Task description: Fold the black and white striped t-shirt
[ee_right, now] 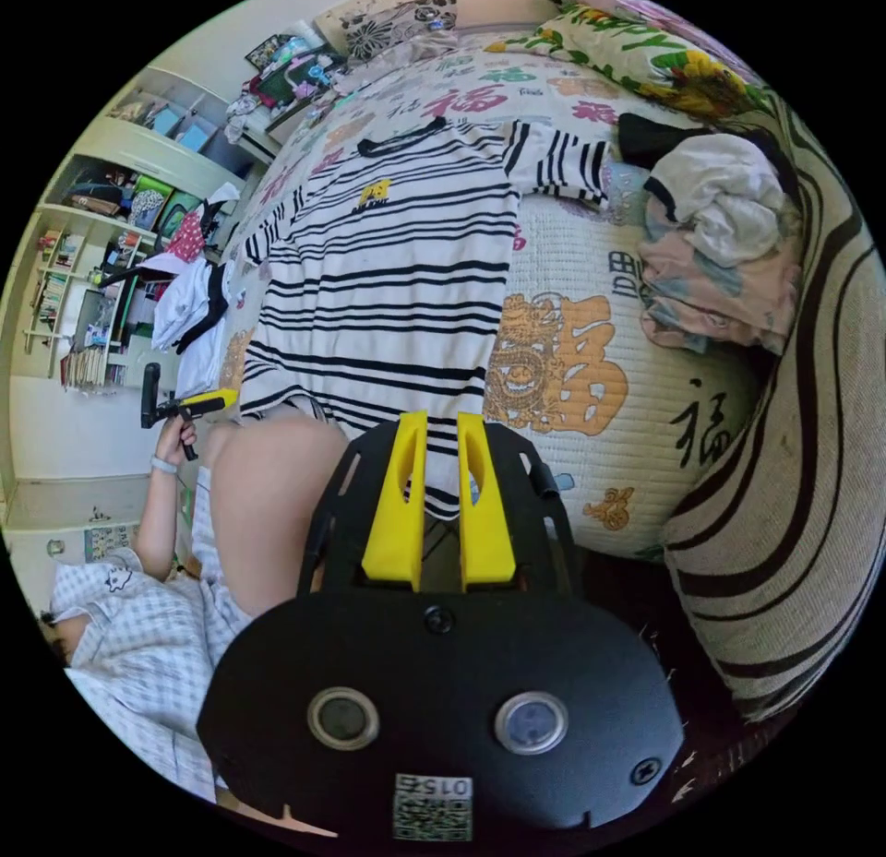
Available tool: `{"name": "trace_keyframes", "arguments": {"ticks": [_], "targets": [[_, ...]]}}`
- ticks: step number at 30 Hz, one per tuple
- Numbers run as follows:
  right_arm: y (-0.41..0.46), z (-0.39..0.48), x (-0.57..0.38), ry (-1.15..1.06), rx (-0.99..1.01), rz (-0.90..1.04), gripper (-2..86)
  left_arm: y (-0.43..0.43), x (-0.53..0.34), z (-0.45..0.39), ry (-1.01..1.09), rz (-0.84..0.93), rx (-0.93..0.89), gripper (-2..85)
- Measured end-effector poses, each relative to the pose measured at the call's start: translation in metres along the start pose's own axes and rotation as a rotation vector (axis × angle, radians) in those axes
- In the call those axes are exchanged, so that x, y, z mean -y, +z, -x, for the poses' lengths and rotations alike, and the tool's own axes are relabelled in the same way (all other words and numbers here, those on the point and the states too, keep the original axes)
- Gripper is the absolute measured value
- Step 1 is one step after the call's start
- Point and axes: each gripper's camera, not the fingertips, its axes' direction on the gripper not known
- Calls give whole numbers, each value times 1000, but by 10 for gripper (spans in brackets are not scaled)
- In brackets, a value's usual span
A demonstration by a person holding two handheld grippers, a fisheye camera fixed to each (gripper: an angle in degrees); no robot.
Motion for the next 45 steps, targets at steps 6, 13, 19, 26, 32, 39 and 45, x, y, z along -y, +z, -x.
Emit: {"name": "trace_keyframes", "arguments": {"ticks": [6, 13, 19, 26, 32, 39, 45], "targets": [[-52, 1, -22, 4, -24, -62, 63, 4, -8, -21, 54, 18, -4, 131], [37, -25, -60, 57, -13, 178, 91, 36, -6, -70, 190, 147, 211, 130], [104, -46, -99, 125, 177, 284, 52, 46, -24, -82, 272, 217, 447, 34], [102, -53, -135, 104, 184, 266, 1, 20, -60, -31, 112, 228, 313, -4], [75, -50, -163, 91, 189, 181, 6, 5, -79, -13, -7, 132, 197, 23], [61, -60, -177, 221, 260, 43, 93, 12, -63, -3, -143, 17, 42, 127], [75, -56, -175, 327, 217, 125, 38, 35, -58, -12, -166, 50, 151, 80]]}}
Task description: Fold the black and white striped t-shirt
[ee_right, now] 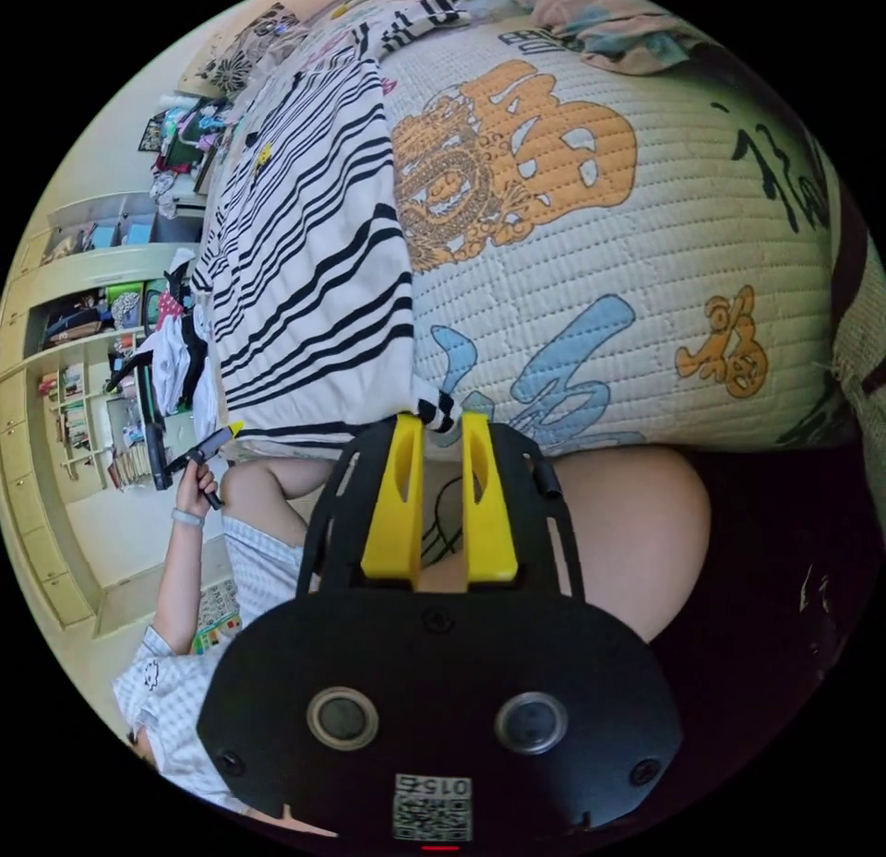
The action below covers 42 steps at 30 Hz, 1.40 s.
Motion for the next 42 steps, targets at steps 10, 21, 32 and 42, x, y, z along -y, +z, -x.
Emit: {"name": "trace_keyframes", "arguments": {"ticks": [10, 21, 32, 42], "targets": [[-11, 17, -58, -216, -60, 74, -3, -32, -38, -20, 149, -13, -84, 14], [-44, 20, -119, -82, 19, -264, -4, -44, -66, -72, 111, -25, 43, 29], [-90, 145, -86, -161, -487, -696, -6, -124, 15, -208, 302, -844, 119, -8], [-146, 256, -40, -248, -829, -1043, -8, -176, 125, -395, 520, -1033, 294, -2]]}}
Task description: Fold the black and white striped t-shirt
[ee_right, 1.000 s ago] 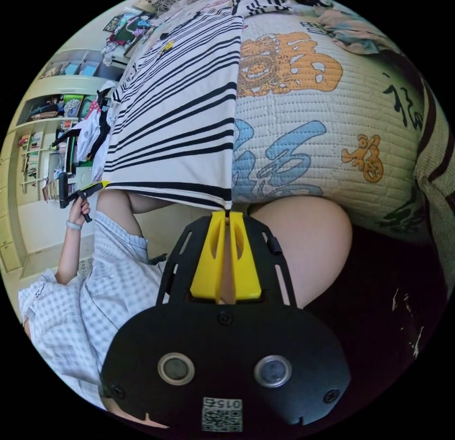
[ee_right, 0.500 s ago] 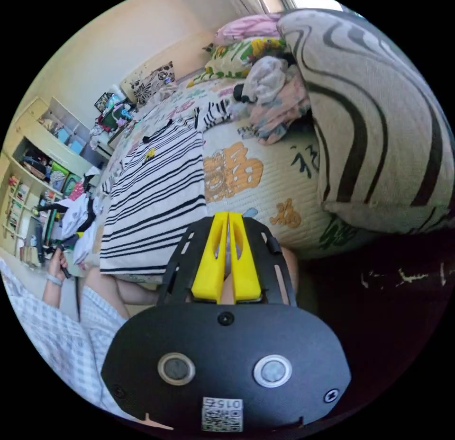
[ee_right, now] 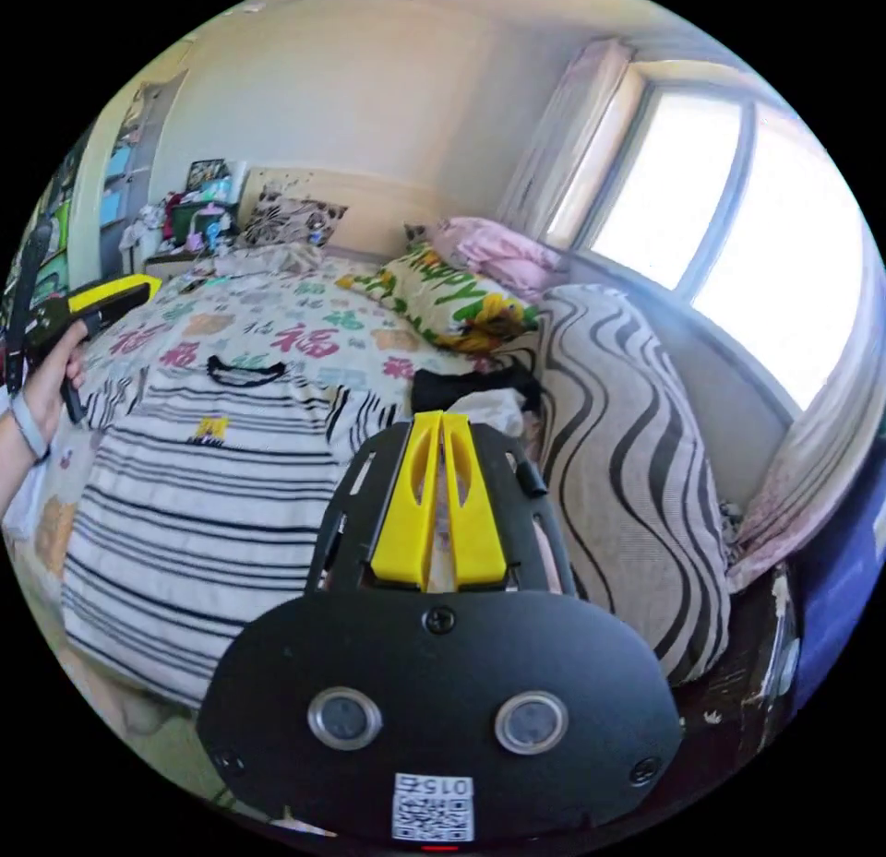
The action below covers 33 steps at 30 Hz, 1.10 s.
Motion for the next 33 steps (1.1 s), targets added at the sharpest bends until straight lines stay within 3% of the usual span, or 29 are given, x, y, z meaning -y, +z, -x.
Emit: {"name": "trace_keyframes", "arguments": {"ticks": [1, 4, 8, 14, 23, 27, 33], "targets": [[2, 2, 2, 31, -54, -38, -8, 15, 20, -14, -25, -40, 6, 1], [39, 11, 17, -5, -95, -36, -2, 81, 71, -45, -10, 82, -300, 3], [124, 2, 37, 10, 140, 110, 40, 179, 131, -102, 42, 211, -500, 17], [262, -12, 37, 5, 425, 327, 82, 324, 196, -196, 237, 514, -583, 60], [403, 8, 21, -5, 635, 623, 64, 459, 227, -270, 337, 926, -557, 29], [428, 6, 17, -24, 649, 631, 18, 470, 244, -264, 298, 911, -597, 5], [442, -12, 21, 25, 665, 566, -5, 457, 275, -200, 65, 729, -672, -2]]}}
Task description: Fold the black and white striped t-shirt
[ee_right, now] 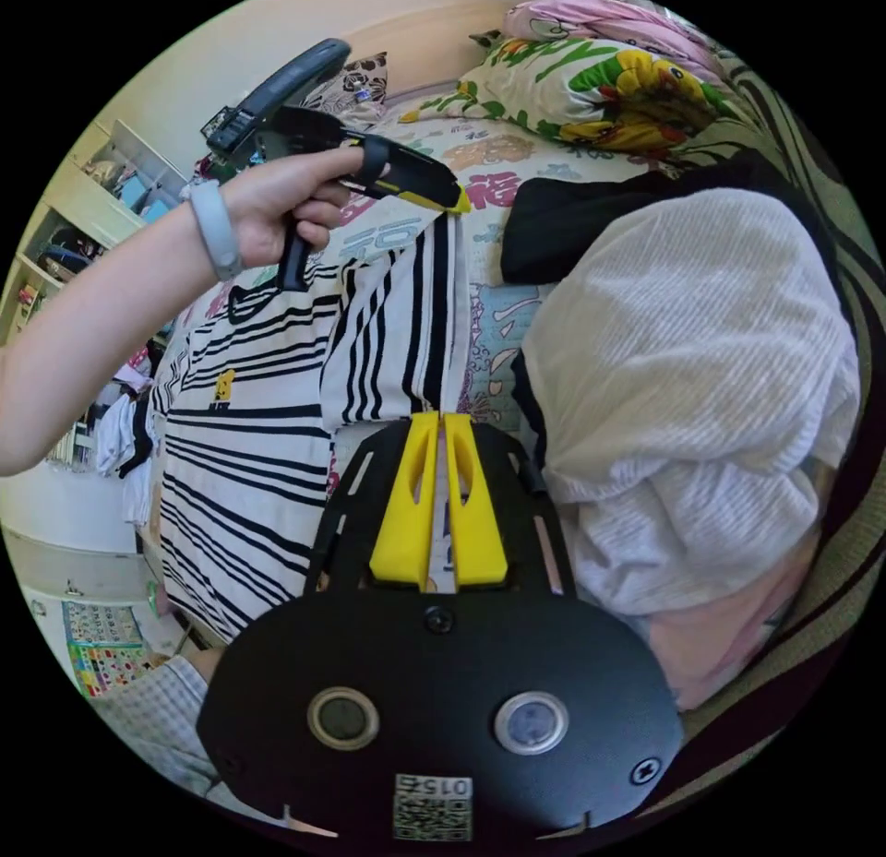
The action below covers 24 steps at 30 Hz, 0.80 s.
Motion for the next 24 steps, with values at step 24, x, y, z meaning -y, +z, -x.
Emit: {"name": "trace_keyframes", "arguments": {"ticks": [24], "targets": [[161, 86, 19, -431, 197, 132, 45, -155, -302, 200, -569, -341, 47, 1]]}}
